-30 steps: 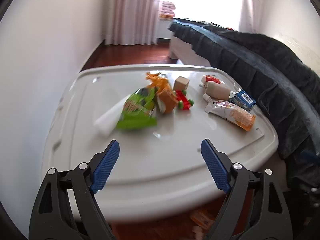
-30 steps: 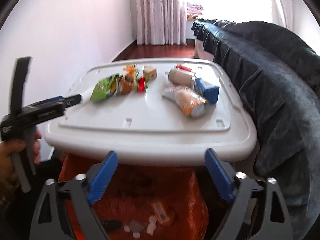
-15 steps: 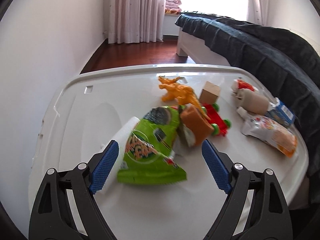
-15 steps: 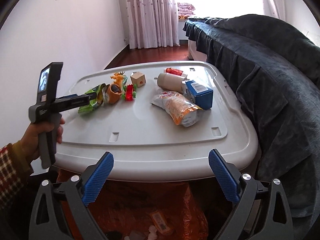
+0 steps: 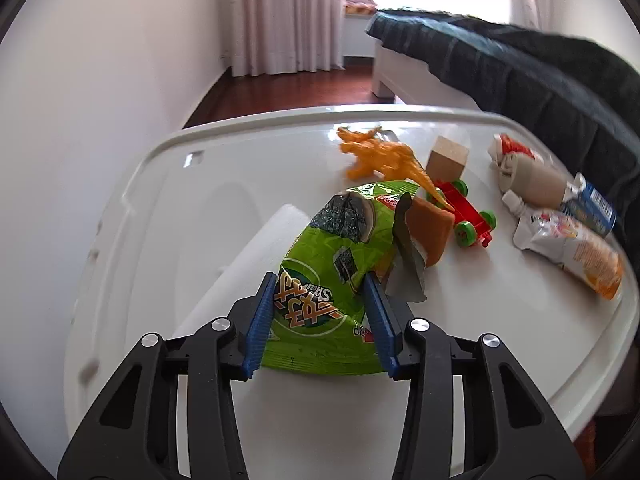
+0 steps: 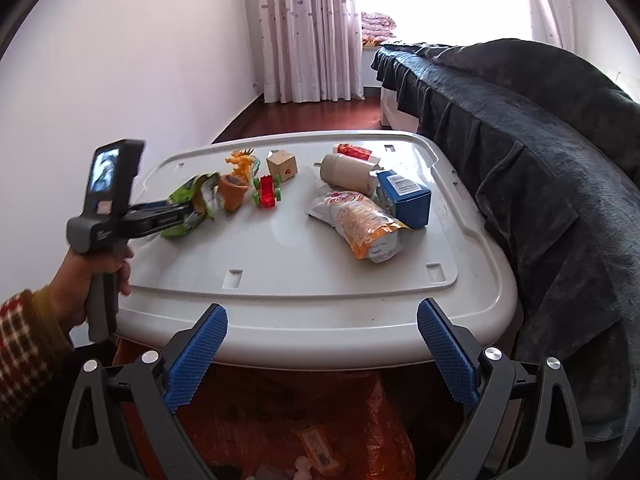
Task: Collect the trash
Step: 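Grasp the green chip bag with the left tool, then grasp the Oishi drink pouch with the right tool while left holds the chip bag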
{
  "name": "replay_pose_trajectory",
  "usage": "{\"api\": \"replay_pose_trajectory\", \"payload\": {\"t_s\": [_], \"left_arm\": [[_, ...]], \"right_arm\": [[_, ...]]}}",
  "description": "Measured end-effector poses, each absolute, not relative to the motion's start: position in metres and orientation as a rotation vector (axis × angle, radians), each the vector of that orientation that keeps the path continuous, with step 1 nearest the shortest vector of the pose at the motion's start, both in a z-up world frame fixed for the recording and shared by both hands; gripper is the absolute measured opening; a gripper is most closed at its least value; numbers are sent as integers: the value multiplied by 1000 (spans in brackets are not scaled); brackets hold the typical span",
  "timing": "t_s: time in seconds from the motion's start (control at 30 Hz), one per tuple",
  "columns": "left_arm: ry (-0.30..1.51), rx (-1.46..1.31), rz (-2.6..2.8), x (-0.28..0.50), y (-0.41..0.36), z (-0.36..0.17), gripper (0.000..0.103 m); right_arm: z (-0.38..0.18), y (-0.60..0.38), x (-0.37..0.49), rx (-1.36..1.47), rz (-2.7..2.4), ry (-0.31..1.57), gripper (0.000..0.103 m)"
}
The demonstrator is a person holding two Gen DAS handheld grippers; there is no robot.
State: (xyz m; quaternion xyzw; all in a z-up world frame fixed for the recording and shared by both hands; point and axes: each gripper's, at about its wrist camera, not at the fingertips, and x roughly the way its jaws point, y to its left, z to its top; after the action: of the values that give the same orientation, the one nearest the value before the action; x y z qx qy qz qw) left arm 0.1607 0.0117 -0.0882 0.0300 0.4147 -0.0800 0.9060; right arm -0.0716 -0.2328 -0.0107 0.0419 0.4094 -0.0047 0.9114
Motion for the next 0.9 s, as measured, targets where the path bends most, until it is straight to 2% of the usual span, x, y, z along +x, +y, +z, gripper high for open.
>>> {"api": "replay_pose_trajectory", "payload": {"t_s": [0.4, 0.9], "left_arm": [[791, -62, -146, 107, 35, -47, 43], [766, -97, -303, 52, 5, -37, 43]], "right_arm": [[-18, -245, -57, 99, -35, 873, 94], [-78, -259, 67, -65, -71, 976, 91]]}}
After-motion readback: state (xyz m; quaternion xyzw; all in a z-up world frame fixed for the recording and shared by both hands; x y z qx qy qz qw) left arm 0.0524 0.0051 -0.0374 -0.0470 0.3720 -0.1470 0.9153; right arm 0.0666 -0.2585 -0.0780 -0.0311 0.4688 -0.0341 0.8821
